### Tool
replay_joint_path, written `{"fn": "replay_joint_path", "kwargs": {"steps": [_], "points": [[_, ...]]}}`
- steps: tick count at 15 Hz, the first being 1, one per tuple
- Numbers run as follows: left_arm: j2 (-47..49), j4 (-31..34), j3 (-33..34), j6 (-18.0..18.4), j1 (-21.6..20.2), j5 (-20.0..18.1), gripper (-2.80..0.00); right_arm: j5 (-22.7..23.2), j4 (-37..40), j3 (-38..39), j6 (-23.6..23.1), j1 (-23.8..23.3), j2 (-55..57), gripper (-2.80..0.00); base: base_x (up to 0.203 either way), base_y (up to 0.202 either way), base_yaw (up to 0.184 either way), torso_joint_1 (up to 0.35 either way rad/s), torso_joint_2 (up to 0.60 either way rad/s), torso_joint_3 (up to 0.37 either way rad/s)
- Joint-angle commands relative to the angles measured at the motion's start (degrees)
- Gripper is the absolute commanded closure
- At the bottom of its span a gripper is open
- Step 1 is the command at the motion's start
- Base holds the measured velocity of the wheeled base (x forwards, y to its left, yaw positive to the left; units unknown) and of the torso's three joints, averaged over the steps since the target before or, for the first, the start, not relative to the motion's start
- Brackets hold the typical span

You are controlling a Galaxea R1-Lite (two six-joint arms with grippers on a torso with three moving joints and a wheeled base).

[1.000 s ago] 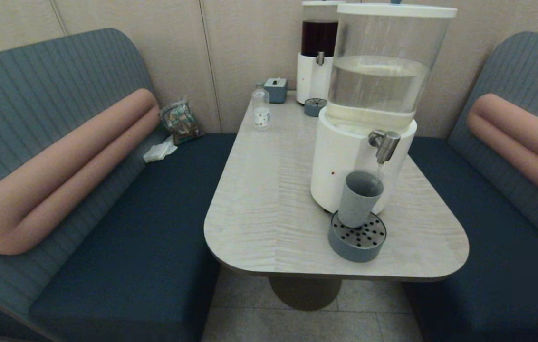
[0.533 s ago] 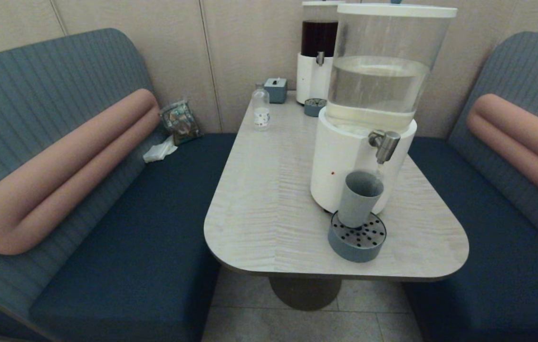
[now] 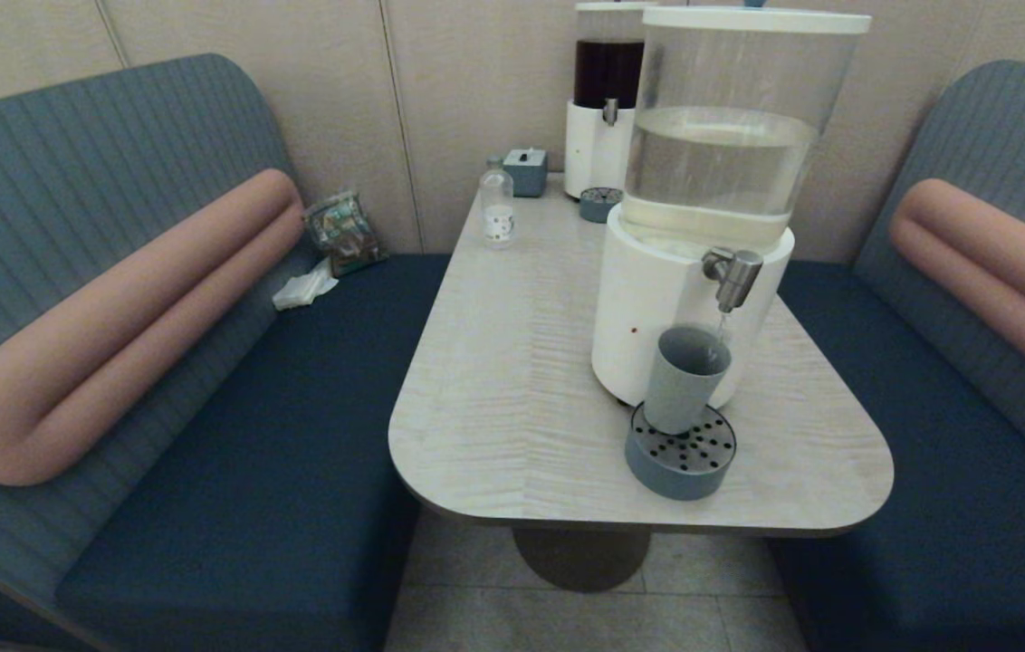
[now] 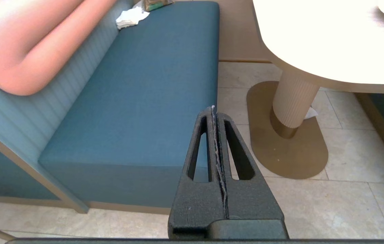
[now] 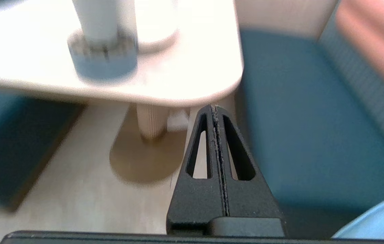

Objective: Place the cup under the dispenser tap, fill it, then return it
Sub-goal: Turn off the faucet

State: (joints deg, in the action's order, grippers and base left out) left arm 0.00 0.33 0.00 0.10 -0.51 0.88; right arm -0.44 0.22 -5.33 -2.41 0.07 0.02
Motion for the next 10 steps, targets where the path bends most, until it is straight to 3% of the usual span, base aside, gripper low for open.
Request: {"fn": "replay_joint_path", "kwargs": {"steps": [1, 5, 10], "points": [[0.09, 0.02, 0.09, -0.01, -0.02, 0.00, 0.00, -0.07, 0.42, -4.78, -0.13, 0.01, 0.36, 0.00, 0.000, 0.000, 0.000, 0.000, 0.00, 0.000], [0.09, 0.02, 0.09, -0.01, -0.02, 0.00, 0.00, 0.50, 3.69, -19.57, -1.25, -0.04, 5.07, 0.00, 0.000, 0.000, 0.000, 0.000, 0.00, 0.000], [0.09, 0.02, 0.09, -0.01, -0.02, 0.00, 0.00, 4.52, 6.65, -39.19, -3.30, -0.50, 27.98, 0.00, 0.000, 0.000, 0.000, 0.000, 0.00, 0.000]]}}
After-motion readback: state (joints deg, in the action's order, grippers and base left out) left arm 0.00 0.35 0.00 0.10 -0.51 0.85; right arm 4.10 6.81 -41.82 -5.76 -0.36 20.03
